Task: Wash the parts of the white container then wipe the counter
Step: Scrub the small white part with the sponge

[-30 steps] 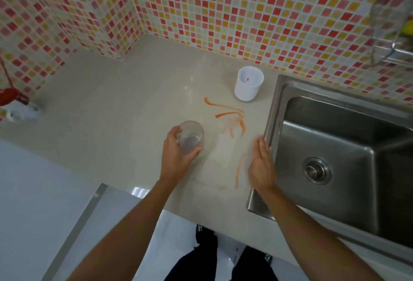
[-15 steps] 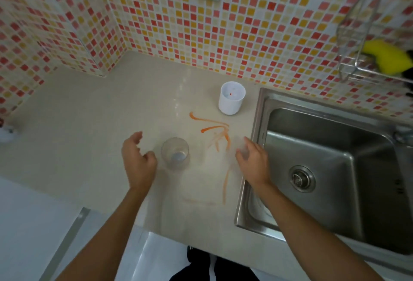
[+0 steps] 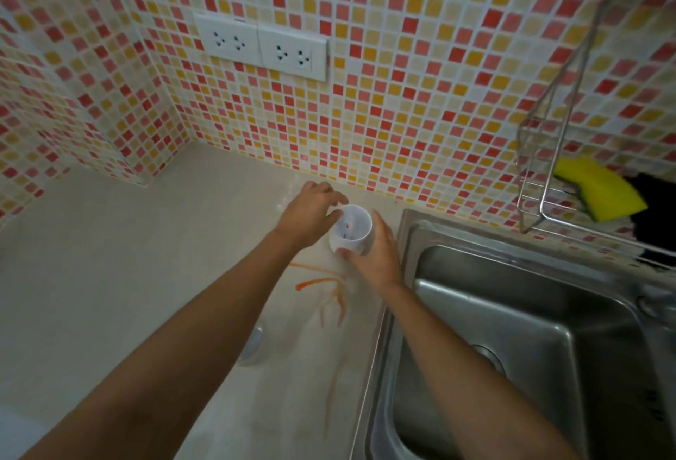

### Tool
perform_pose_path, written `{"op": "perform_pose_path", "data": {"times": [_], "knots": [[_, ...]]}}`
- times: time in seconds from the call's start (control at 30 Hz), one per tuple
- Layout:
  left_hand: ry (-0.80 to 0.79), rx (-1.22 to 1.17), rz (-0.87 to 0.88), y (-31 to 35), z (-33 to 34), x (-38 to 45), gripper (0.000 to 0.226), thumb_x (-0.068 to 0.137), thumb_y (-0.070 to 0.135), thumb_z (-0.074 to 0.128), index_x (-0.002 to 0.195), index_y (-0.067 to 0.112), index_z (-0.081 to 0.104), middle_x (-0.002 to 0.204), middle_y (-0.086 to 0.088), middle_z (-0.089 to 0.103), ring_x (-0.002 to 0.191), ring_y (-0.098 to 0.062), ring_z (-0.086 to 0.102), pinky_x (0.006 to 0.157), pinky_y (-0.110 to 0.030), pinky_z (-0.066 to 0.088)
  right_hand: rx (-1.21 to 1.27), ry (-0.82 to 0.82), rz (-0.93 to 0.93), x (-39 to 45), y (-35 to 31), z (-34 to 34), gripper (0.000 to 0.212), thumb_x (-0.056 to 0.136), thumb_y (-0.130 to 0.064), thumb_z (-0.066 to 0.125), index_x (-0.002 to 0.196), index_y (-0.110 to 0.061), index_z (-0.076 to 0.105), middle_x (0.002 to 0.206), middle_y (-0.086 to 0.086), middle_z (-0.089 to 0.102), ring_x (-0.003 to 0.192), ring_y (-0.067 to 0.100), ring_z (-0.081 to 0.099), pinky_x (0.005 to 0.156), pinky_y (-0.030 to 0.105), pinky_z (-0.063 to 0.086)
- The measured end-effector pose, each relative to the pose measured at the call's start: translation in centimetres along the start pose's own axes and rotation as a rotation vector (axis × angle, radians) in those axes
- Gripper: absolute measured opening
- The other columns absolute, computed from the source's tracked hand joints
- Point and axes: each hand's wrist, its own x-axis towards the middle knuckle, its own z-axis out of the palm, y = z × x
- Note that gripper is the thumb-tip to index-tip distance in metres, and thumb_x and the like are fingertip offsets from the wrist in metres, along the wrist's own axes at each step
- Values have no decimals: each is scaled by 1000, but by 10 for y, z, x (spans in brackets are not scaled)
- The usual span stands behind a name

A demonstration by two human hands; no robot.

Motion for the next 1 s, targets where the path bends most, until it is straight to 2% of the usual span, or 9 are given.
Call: {"op": "perform_pose_path", "data": {"times": [0.1,0.23,0.43,0.5,0.6,0.7,0.83,0.93,1.0], "knots": [[-58,30,29,-1,11,12,27,96,25,56,121,21,66,120,-2,62,109,-19,47,90,-29,42,50,-49,9,8,-3,8,94,68,-53,79,145,-34,27,146,-11,41,130,12,43,98,24,34],[-152,87,99,-1,19,18,29,95,26,59,122,21,67,121,0,64,105,-18,50,90,-28,46,61,-65,20,14,-4,8,90,73,-44,79,146,-31,28,150,-5,39,134,16,41,98,22,31],[-216,178,267,2,21,26,18,93,14,62,108,11,73,106,-7,70,93,-22,57,89,-29,44,31,-57,22,14,-2,7,91,72,-42,81,145,-28,29,148,-4,41,131,16,43,96,20,34],[-187,213,291,2,20,27,15,91,9,63,102,7,73,101,-11,71,89,-25,58,87,-30,41,6,-68,28,17,-4,7,93,71,-44,81,145,-28,28,148,-4,41,131,17,44,95,21,34],[-103,136,211,6,10,31,19,95,10,56,105,3,71,104,-14,69,95,-29,56,86,-29,38,-22,-78,47,18,-9,9,93,72,-41,81,146,-25,27,149,-1,39,132,20,42,96,23,34],[-72,50,114,10,-6,31,21,97,16,55,107,7,71,108,-10,68,100,-26,53,86,-27,36,-11,-99,70,15,-15,6,97,73,-36,81,149,-26,21,153,-1,33,136,22,38,104,30,36],[29,-84,38,13,-28,19,16,92,22,63,97,11,74,95,-6,72,85,-20,60,84,-28,41,-112,-125,47,3,-25,-16,111,71,-36,83,152,-27,8,158,-3,20,142,19,26,111,41,29],[75,-163,40,31,-45,5,15,90,19,63,93,10,74,88,-4,72,76,-13,59,78,-28,47,-175,-35,11,-11,-29,-40,95,70,-50,78,147,-37,23,150,-11,35,134,12,39,107,42,40],[112,-212,60,51,-53,-5,14,90,18,62,94,10,73,86,-4,72,74,-13,61,71,-28,51,-179,33,-24,-35,-41,-61,81,77,-43,75,144,-33,32,147,-7,39,131,12,41,106,41,41]]}}
